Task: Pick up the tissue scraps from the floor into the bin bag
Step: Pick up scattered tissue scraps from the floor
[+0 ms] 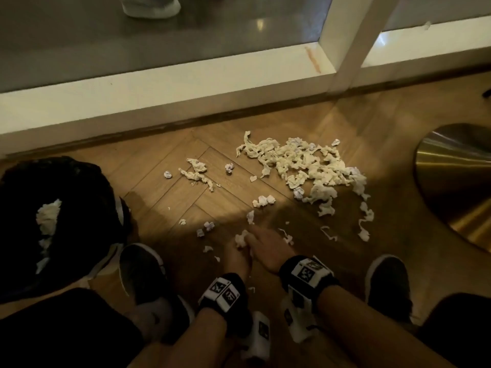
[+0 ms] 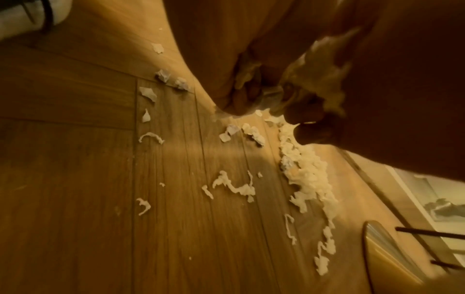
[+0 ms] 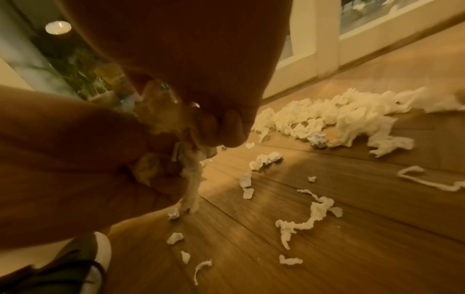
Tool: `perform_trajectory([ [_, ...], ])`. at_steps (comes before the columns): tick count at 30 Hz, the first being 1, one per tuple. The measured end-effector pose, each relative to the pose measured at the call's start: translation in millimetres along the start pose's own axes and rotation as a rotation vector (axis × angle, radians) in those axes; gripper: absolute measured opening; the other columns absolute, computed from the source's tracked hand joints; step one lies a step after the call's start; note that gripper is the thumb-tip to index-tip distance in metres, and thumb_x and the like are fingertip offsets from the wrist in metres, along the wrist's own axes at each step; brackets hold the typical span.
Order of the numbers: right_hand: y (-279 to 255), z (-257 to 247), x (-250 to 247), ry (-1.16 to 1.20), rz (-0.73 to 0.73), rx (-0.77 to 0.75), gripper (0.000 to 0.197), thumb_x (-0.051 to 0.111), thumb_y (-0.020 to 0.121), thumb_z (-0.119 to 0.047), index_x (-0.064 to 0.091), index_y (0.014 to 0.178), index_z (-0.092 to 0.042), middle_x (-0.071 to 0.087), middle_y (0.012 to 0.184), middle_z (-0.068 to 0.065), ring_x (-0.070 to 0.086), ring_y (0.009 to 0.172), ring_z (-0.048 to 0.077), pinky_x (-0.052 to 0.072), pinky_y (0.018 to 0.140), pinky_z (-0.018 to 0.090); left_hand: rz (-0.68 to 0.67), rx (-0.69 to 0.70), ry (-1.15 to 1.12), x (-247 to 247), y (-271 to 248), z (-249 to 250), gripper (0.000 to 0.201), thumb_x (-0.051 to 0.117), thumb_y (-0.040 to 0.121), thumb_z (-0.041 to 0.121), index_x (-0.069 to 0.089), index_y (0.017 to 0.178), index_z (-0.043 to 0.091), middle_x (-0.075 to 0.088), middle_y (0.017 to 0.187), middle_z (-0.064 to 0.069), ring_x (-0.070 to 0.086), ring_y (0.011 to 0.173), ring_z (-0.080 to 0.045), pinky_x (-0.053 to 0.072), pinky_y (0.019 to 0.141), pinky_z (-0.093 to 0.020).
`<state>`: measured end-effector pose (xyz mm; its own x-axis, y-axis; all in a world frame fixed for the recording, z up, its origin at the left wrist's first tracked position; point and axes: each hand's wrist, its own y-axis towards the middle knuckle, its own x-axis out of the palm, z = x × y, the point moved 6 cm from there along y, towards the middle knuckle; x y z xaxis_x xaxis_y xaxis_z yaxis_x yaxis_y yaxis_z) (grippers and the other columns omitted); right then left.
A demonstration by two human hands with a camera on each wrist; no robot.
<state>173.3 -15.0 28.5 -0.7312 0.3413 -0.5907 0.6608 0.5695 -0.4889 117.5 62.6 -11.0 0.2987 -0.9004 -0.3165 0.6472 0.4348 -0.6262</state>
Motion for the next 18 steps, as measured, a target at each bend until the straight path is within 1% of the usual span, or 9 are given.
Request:
perform_trajectory([
  [2,-29,-10,-6,0.024,0.033,0.007,0.042,0.033,0.098,-0.049,0.057,0.097,-0.015,0.061,0.099,0.007,0.056,0.089,0.022,0.043,0.077,0.037,0.005,0.047,0.013,3,-26,7,0.021,0.048,0.095,0.0,0.055,0.113,-0.007,0.059,0.1,-0.013,0.058,0.094,-0.025,0.048,0.081,-0.035],
  [3,-41,-10,-8,0.036,0.072,0.011,0.044,0.035,0.096,-0.052,0.058,0.094,-0.016,0.061,0.093,0.006,0.055,0.083,0.019,0.041,0.073,0.034,-0.007,0.069,-0.001,3,-42,14,0.018,0.045,0.096,0.001,0.058,0.107,-0.005,0.061,0.095,-0.011,0.058,0.09,-0.023,0.047,0.076,-0.031],
  [6,-66,-7,-10,0.13,0.183,0.001,0.034,0.043,0.097,-0.039,0.062,0.085,-0.014,0.063,0.086,0.007,0.056,0.08,0.02,0.041,0.071,0.032,-0.034,0.122,-0.025,4,-78,29,0.026,0.041,0.097,0.007,0.061,0.081,0.01,0.06,0.074,-0.002,0.057,0.074,-0.017,0.043,0.057,-0.021],
  [9,-87,0,-9,0.333,0.238,0.03,0.024,0.045,0.097,-0.026,0.063,0.095,-0.01,0.063,0.096,0.011,0.057,0.089,0.023,0.044,0.078,0.034,-0.076,0.143,-0.171,4,-107,30,0.025,0.043,0.095,0.002,0.065,0.086,0.01,0.062,0.076,-0.004,0.058,0.072,-0.016,0.046,0.055,-0.013],
  [12,-104,1,-6,0.429,0.214,0.062,0.025,0.042,0.097,-0.021,0.059,0.085,-0.007,0.061,0.088,0.015,0.053,0.076,0.023,0.041,0.068,0.033,-0.093,0.056,-0.347,3,-122,23,0.018,0.057,0.078,0.012,0.073,0.073,0.016,0.064,0.08,-0.015,0.056,0.078,-0.027,0.047,0.067,-0.032],
  [13,-109,1,-4,0.47,0.189,0.084,0.027,0.04,0.097,-0.022,0.058,0.085,-0.006,0.06,0.083,0.016,0.052,0.069,0.022,0.041,0.062,0.031,-0.089,0.043,-0.37,2,-125,20,0.017,0.058,0.077,0.016,0.074,0.074,0.015,0.066,0.085,-0.019,0.059,0.081,-0.029,0.048,0.074,-0.038],
  [15,-117,-2,-1,0.573,0.138,0.138,0.026,0.038,0.099,-0.024,0.056,0.089,-0.009,0.055,0.073,0.006,0.05,0.058,0.016,0.042,0.05,0.024,-0.073,0.058,-0.4,-4,-134,19,0.023,0.053,0.09,0.018,0.074,0.092,0.007,0.07,0.098,-0.021,0.066,0.093,-0.033,0.051,0.089,-0.043],
  [16,-119,-2,1,0.608,0.108,0.153,0.024,0.039,0.1,-0.024,0.056,0.089,-0.012,0.054,0.072,0.002,0.05,0.057,0.013,0.043,0.049,0.022,-0.054,0.087,-0.38,-7,-138,20,0.025,0.05,0.094,0.014,0.071,0.1,0.003,0.07,0.1,-0.018,0.067,0.096,-0.03,0.053,0.088,-0.04],
  [18,-122,-2,5,0.659,0.056,0.173,0.027,0.039,0.101,-0.023,0.057,0.081,-0.019,0.056,0.074,0.006,0.052,0.055,0.017,0.043,0.051,0.025,-0.06,0.155,-0.335,-11,-144,24,0.028,0.043,0.095,0.0,0.067,0.109,0.005,0.07,0.095,-0.007,0.068,0.087,-0.014,0.055,0.072,-0.023],
])
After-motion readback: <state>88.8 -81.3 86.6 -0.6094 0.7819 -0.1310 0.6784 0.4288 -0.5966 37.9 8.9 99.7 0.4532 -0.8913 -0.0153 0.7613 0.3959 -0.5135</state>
